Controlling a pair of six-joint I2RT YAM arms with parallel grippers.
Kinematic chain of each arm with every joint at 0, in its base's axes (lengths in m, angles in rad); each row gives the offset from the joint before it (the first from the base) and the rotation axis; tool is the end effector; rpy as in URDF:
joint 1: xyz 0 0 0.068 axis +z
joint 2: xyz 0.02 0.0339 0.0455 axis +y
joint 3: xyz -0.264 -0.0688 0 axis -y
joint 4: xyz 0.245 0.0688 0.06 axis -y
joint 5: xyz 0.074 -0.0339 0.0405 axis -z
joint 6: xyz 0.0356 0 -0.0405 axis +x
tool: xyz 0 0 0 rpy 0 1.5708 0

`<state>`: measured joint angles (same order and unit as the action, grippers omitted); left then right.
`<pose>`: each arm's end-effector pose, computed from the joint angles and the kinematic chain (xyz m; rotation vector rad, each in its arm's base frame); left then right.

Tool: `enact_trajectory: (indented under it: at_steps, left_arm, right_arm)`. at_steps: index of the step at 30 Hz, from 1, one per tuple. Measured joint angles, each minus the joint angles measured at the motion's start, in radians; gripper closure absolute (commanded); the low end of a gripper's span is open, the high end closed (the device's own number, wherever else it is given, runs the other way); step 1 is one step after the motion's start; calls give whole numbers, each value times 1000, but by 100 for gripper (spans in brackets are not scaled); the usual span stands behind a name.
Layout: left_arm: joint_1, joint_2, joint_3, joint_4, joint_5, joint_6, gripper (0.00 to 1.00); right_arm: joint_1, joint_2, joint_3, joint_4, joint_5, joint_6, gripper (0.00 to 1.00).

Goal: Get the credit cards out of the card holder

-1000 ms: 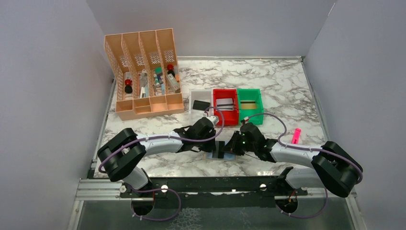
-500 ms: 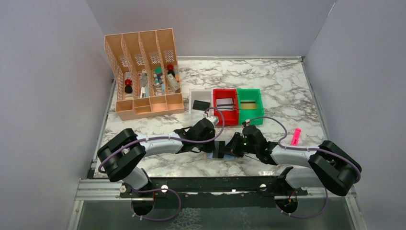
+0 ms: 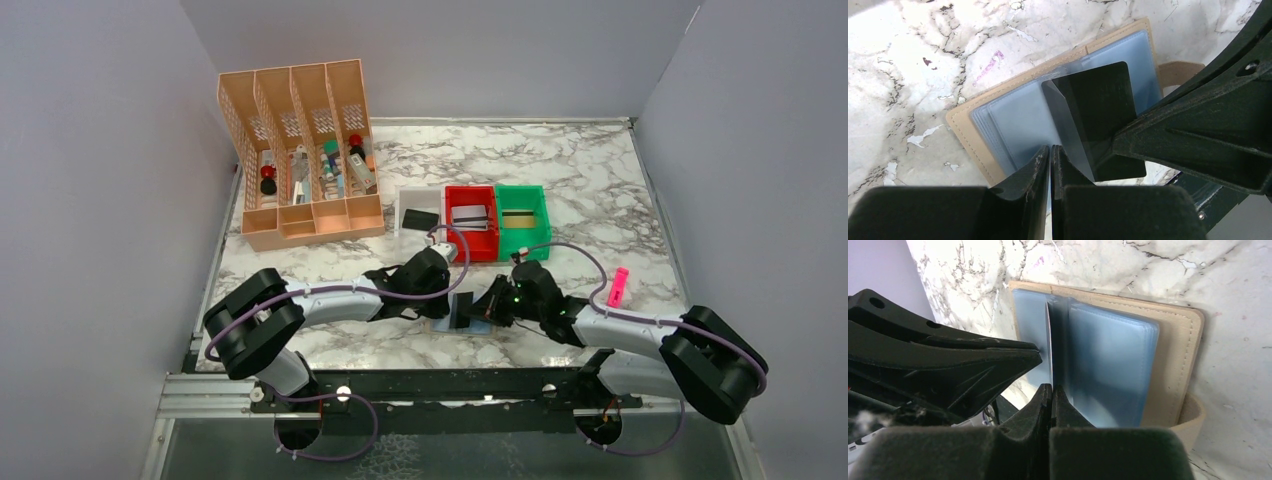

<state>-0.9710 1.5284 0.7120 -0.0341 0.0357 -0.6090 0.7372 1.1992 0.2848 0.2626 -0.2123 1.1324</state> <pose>0.1641 -0.2422 0.1575 0.4789 2.5210 -0.7187 0.1487 0.1452 0.1360 0.3631 2.4880 1.1584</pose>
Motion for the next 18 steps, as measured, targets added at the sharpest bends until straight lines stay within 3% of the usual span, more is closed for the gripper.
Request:
enact_trajectory:
  at_steps: [12, 15, 18]
  left_arm:
    - [-1, -19, -3, -25, -33, -6, 91]
    - [-2, -39, -10, -48, -56, -9, 83]
    - [-2, -70, -19, -77, -80, -15, 68]
  right_arm:
    - [-5, -115, 0, -105, 63, -43, 99]
    - [-5, -160, 0, -123, 82, -64, 99]
    - [-5, -200, 0, -130, 95, -93, 99]
